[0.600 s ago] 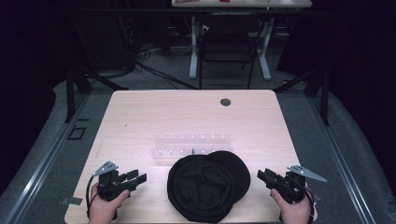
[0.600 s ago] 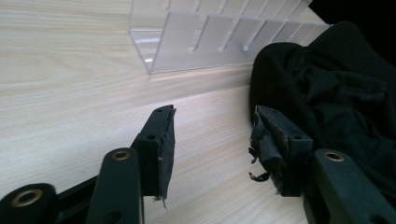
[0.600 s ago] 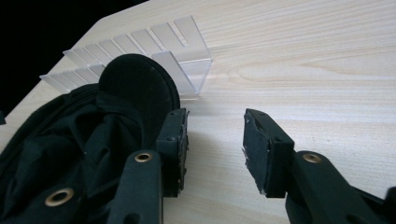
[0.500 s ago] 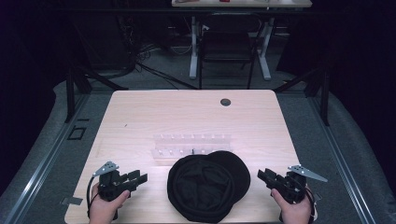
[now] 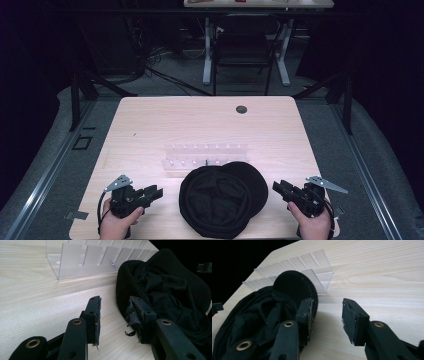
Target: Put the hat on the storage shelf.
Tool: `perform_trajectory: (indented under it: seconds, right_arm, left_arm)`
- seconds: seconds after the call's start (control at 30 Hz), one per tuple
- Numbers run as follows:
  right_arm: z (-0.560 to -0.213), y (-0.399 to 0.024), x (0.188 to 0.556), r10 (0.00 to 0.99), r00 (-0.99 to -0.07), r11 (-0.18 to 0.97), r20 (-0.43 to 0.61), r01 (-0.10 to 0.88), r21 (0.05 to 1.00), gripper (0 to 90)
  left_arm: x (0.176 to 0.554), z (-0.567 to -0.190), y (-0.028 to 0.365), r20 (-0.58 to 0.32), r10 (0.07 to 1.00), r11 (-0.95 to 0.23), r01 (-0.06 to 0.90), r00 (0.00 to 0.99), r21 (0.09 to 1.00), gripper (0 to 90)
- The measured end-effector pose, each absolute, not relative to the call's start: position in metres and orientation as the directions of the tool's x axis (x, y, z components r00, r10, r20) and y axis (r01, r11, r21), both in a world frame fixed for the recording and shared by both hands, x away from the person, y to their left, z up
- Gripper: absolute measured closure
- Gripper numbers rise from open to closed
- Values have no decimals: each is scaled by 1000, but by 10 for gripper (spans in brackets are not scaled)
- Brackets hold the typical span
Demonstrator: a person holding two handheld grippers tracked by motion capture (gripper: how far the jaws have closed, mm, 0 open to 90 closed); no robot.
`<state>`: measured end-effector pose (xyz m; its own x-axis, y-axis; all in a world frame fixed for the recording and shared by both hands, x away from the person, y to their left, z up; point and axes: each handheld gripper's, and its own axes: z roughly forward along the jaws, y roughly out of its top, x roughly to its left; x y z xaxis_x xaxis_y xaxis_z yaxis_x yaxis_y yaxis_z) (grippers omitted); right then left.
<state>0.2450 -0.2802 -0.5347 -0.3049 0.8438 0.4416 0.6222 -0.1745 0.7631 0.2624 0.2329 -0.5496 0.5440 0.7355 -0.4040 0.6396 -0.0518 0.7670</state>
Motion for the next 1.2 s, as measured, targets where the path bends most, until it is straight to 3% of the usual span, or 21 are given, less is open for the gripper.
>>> perform_trajectory:
  seconds: [0.47, 0.67, 0.8, 0.97, 1.2]
  right_arm:
    - [-538, -262, 264, 846, -322, -120, 426, 662, 739, 579]
    - [-539, -254, 264, 847, -327, -69, 420, 716, 695, 715]
    - [-537, -250, 260, 855, -314, -56, 414, 737, 673, 735]
    - [-538, -252, 257, 837, -260, -117, 481, 774, 622, 725]
    - [-537, -242, 249, 853, -250, -85, 458, 800, 594, 700]
  left_arm:
    - [263, -551, 234, -424, 744, -19, 651, 517, 759, 558]
    - [263, -545, 239, -449, 750, 22, 660, 485, 751, 550]
    - [263, -543, 240, -440, 761, 16, 665, 476, 747, 553]
    - [266, -541, 239, -439, 768, 8, 679, 466, 734, 547]
    - [264, -541, 235, -461, 754, 15, 690, 468, 724, 499]
